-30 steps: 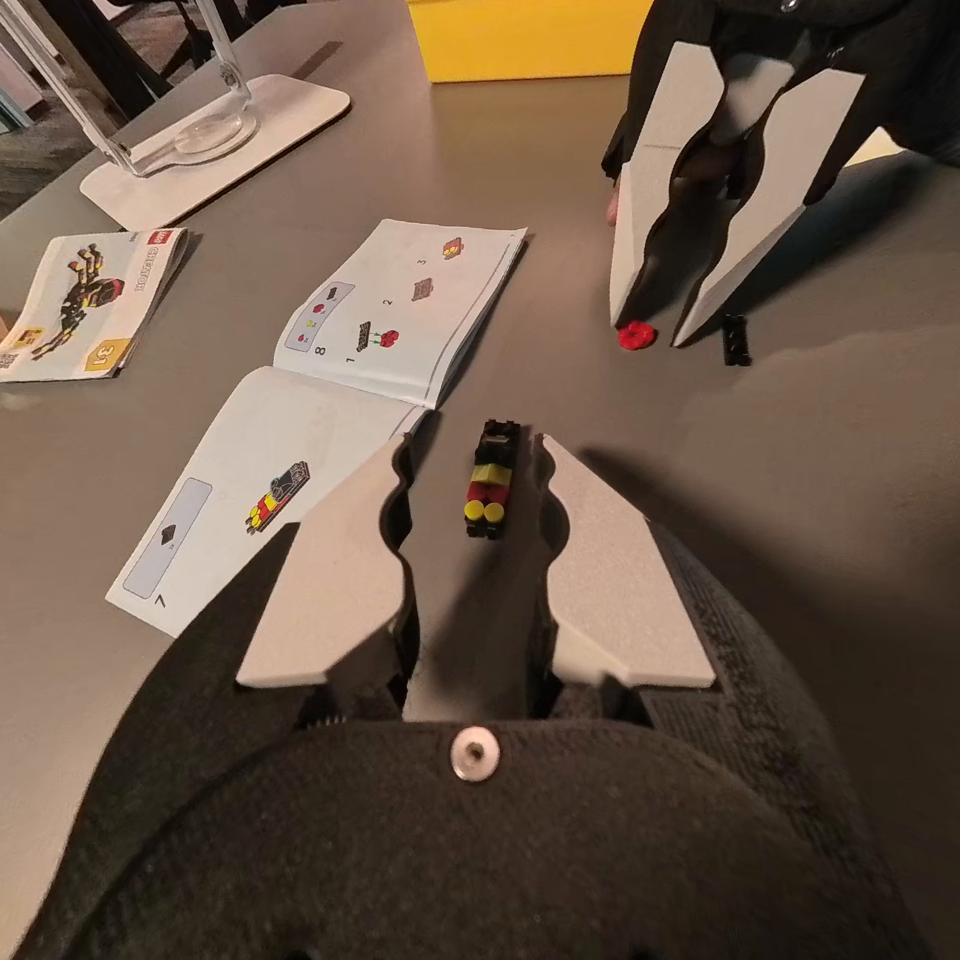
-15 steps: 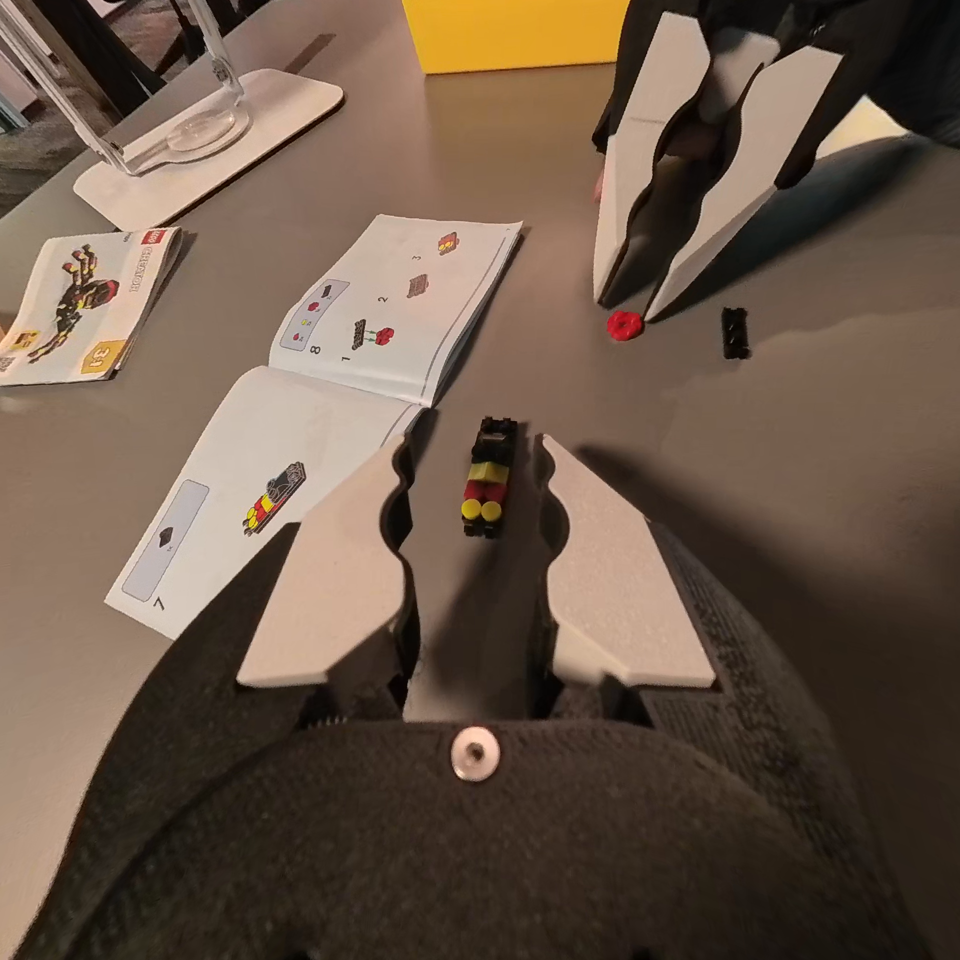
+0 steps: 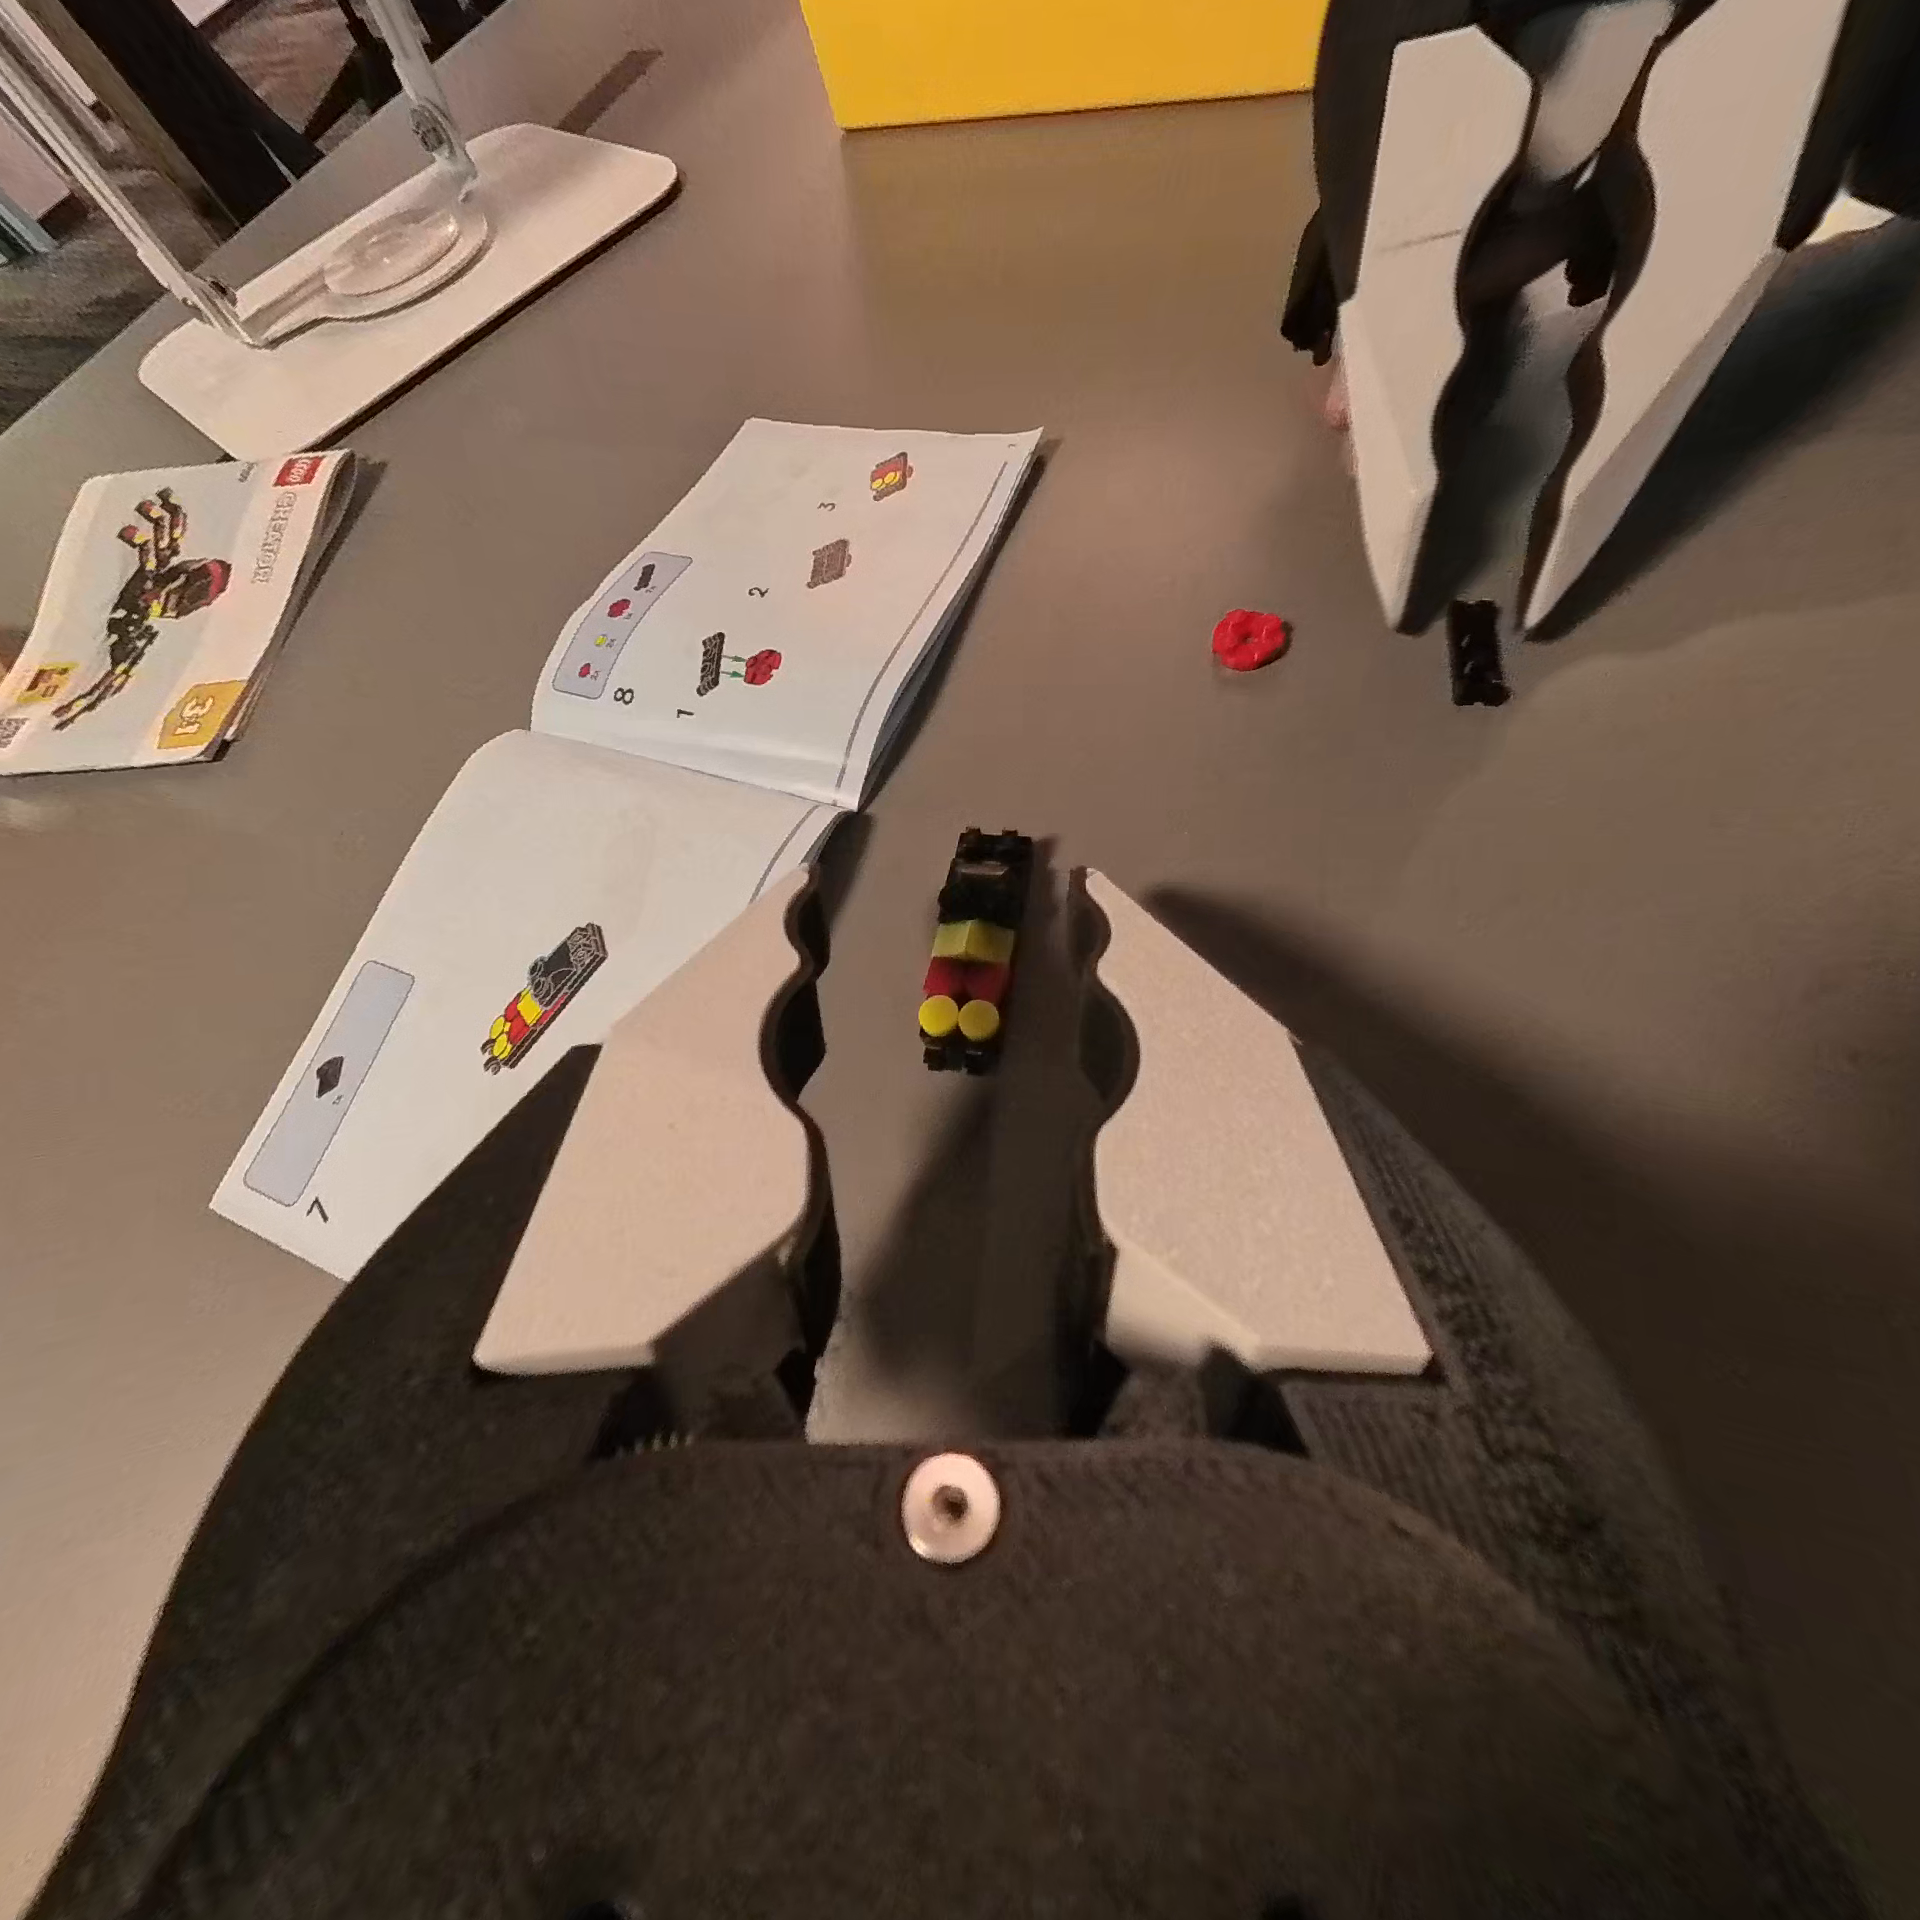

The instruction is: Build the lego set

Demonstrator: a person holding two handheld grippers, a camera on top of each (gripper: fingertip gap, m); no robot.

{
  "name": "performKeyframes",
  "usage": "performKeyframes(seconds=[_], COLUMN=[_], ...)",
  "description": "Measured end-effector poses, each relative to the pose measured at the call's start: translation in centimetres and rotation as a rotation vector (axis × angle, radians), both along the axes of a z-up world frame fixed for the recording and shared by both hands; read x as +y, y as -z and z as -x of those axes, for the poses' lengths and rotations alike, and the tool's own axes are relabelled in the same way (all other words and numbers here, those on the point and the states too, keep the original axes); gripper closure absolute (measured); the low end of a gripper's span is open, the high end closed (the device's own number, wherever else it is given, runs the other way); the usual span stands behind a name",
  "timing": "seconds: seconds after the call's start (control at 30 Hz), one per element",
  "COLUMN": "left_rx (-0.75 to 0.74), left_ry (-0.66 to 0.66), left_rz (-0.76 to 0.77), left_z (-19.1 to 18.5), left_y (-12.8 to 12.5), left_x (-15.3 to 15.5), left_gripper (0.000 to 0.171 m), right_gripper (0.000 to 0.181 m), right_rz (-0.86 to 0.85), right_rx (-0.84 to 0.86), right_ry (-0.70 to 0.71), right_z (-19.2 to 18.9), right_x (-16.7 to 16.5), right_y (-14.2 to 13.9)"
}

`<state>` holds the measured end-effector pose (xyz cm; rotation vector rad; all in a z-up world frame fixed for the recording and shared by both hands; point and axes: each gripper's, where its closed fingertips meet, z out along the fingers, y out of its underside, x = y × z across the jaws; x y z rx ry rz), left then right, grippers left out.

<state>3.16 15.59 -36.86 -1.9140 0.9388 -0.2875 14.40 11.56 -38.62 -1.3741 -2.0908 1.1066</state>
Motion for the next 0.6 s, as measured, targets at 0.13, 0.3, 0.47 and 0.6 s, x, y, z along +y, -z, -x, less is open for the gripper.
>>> performKeyframes(seconds=[0.13,0.3,0.47,0.6], left_rx=[0.004,0.013,0.033,0.033], left_ry=[0.0,0.0,0.003,0.004], left_rz=[0.0,-0.002,-0.007,-0.007], left_z=[0.0,0.0,-0.1,-0.1], left_y=[0.0,0.1,0.3,0.3], left_x=[0.0,0.0,0.0,0.0], left_gripper=[0.126,0.126,0.126,0.126], right_gripper=[0.162,0.175,0.175,0.176], right_rz=[-0.037,-0.101,-0.108,-0.148], right_rx=[-0.009,0.007,0.015,0.097], right_ry=[-0.006,0.003,0.01,0.097], right_z=[0.2,0.4,0.7,1.5], right_x=[-0.2,0.2,0.4,2.2], right_y=[0.3,0.5,0.5,-0.5])
